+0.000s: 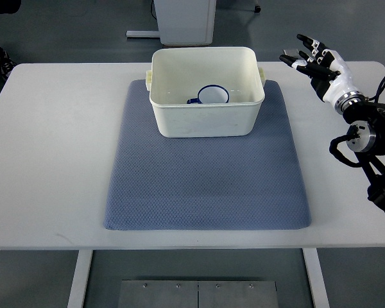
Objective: Place cup in box with right hand
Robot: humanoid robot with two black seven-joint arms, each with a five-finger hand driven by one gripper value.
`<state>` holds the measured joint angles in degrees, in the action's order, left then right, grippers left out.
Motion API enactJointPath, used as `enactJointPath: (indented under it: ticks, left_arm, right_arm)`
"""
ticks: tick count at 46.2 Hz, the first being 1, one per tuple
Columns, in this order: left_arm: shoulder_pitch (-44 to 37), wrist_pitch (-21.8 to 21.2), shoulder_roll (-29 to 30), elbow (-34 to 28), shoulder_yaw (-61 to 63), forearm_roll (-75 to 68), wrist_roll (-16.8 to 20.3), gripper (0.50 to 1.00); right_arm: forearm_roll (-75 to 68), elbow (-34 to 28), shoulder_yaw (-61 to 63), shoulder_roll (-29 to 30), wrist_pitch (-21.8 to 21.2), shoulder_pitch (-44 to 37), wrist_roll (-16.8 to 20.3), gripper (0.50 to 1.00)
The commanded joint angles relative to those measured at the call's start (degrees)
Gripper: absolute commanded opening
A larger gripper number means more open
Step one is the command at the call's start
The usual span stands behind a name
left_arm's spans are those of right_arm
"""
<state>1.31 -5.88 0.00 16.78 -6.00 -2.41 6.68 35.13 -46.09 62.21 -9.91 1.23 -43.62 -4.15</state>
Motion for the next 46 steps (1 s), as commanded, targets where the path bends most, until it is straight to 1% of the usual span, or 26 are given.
enactJointPath:
  ticks: [1, 3, 7, 12, 23, 30, 36, 46]
  left_arm:
    - [0.0, 0.0, 0.0, 0.0, 0.0, 0.0, 0.0, 1.000]
    - [0.0, 0.0, 0.0, 0.0, 0.0, 0.0, 0.0, 1.000]
    - [0.0, 0.0, 0.0, 0.0, -0.1, -0.1, 0.0, 1.000]
    - [0.0, 0.0, 0.0, 0.0, -0.1, -0.1, 0.0, 1.000]
    - [0.0, 0.0, 0.0, 0.0, 0.0, 0.0, 0.0, 1.000]
    - [0.0, 0.0, 0.0, 0.0, 0.0, -0.1, 0.0, 1.000]
    - [0.0, 0.0, 0.0, 0.0, 0.0, 0.0, 0.0, 1.000]
    - [0.0, 0.0, 0.0, 0.0, 0.0, 0.0, 0.0, 1.000]
  right_arm:
    - [0.0, 1.2, 1.2, 0.9, 0.3, 0.6, -0.3, 0.998]
    - [0.0, 1.3, 1.5, 1.2, 0.4, 0.8, -0.3, 0.998]
    - [-0.1, 1.4, 4.1, 2.3, 0.6, 2.5, -2.0, 1.000]
    - [-0.2, 1.5, 5.3, 3.5, 0.8, 2.9, -3.2, 1.000]
    - [-0.7, 3.5, 8.5, 6.6, 0.8, 4.0, -3.5, 1.000]
    - [-0.8, 4.5, 10.5, 9.1, 0.8, 4.3, -5.3, 1.000]
    - [-0.7, 4.5, 10.8, 9.9, 0.8, 5.1, -6.7, 1.000]
    - [-0.8, 4.4, 10.8, 9.9, 0.7, 5.1, -6.9, 1.000]
